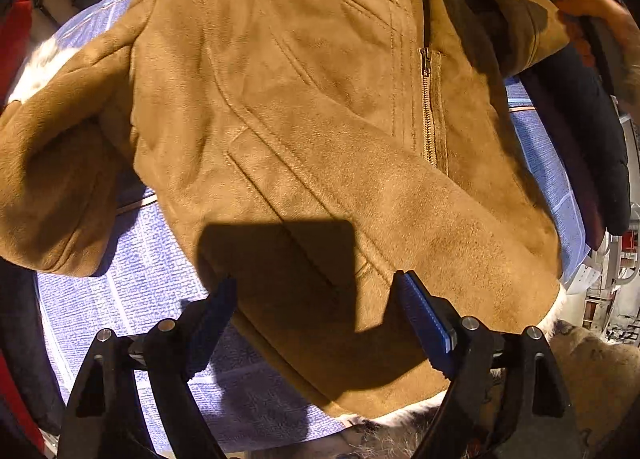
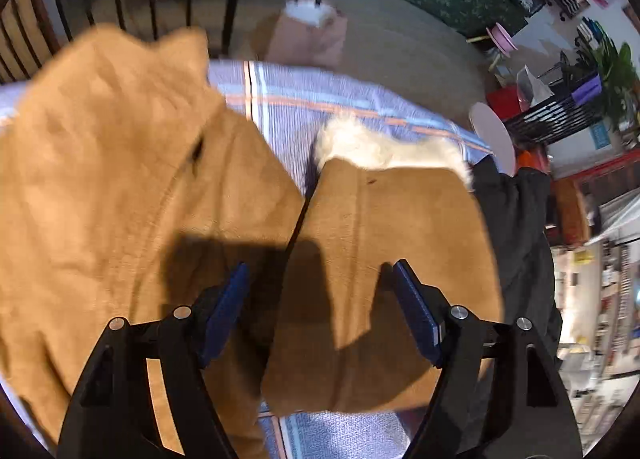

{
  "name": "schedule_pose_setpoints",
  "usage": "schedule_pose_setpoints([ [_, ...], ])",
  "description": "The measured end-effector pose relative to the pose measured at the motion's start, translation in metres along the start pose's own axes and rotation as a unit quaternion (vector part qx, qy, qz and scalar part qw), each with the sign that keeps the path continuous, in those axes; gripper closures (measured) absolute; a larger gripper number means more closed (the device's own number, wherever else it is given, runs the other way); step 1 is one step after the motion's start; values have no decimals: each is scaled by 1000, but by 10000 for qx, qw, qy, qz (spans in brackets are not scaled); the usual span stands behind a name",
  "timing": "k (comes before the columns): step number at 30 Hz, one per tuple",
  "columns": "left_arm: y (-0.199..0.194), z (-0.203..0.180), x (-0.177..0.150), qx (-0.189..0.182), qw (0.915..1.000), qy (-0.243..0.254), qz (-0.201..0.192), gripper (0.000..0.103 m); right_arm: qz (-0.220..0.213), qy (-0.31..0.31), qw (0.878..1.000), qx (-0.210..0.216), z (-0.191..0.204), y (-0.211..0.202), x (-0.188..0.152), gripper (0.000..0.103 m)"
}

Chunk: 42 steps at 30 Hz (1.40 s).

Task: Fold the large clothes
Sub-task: 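Spread the jacket flat, zipper side up, with both grippers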

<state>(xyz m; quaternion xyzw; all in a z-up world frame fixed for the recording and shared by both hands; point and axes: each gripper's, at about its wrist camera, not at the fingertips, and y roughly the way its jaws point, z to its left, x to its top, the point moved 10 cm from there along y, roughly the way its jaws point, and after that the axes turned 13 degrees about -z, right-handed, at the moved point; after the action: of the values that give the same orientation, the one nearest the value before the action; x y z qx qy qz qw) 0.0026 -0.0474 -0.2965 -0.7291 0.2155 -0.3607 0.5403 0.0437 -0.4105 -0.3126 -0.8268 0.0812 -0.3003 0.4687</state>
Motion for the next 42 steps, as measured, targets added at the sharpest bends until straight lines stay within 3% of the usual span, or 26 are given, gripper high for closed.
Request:
schedule_pose_setpoints([
  [1,-2,3,-1,84,9999,53,-15,22,56,-100,9998,-144,-1,6,-3,30],
  [3,-6,9,-3,214,9997,112,-49,22,43,-363,9983,-462,-13,9,-11,60],
  [4,-7,11,-4,212,9997,81,-66,22,-30,-378,9986,-381,-16,6,-15,64],
  [5,-8,13,-5,196,9998,25,-66,22,-53,-372,9987,-338,-20,2,-19,78],
  [6,-11,15,-14,185,9998,-11,-67,22,-110,-329,9991,-237,-27,-6,-23,85],
  [10,-11,20,-14,188,9998,36,-116,22,-594,506,9954,551,-65,-68,-19,91],
  [13,-18,17,-6,130,9996,147,-216,22,-1091,1253,9828,808,-119,-123,-13,92],
  [15,-23,15,1,110,9992,235,-292,22,-1281,1906,9664,1152,-157,-151,-19,94],
  [18,-30,12,1,64,9989,339,-331,22,-1391,2462,9498,1336,-195,-169,-42,95],
  [20,-30,15,-5,70,9990,340,-296,22,-1256,2682,9451,1380,-207,-161,-60,95],
  [22,-23,20,-10,115,9992,310,-213,22,-1122,3103,9302,1611,-215,-143,-90,94],
  [23,-22,27,-16,188,9993,261,-175,22,-1064,3504,9149,1698,-221,-128,-109,90],
  [24,-21,33,-23,255,9994,198,-126,22,-746,3916,9019,1660,-225,-110,-133,80],
  [26,-25,41,-35,357,9993,72,-72,22,-177,4424,8805,1692,-219,-93,-170,75],
  [27,-28,49,-41,400,9992,-8,-66,22,-133,4389,8820,1709,-215,-94,-179,74],
  [28,-32,57,-47,444,9990,-95,-50,22,-60,4190,8921,1692,-209,-95,-186,72],
  [30,-41,70,-57,481,9984,-280,-51,22,-128,3896,9035,1778,-200,-106,-194,42],
  [32,-53,79,-62,482,9978,-433,-109,22,-374,3702,9092,1868,-196,-122,-192,30],
  [37,-75,72,-69,208,9980,-533,-266,21,-402,2835,9319,2225,-156,-144,-192,25],
  [40,-79,42,-73,-96,9989,-383,-263,20,-68,2497,9372,2436,-124,-143,-200,22],
  [42,-77,20,-80,-326,9990,-190,-220,19,181,2405,9344,2620,-100,-142,-216,22],
])
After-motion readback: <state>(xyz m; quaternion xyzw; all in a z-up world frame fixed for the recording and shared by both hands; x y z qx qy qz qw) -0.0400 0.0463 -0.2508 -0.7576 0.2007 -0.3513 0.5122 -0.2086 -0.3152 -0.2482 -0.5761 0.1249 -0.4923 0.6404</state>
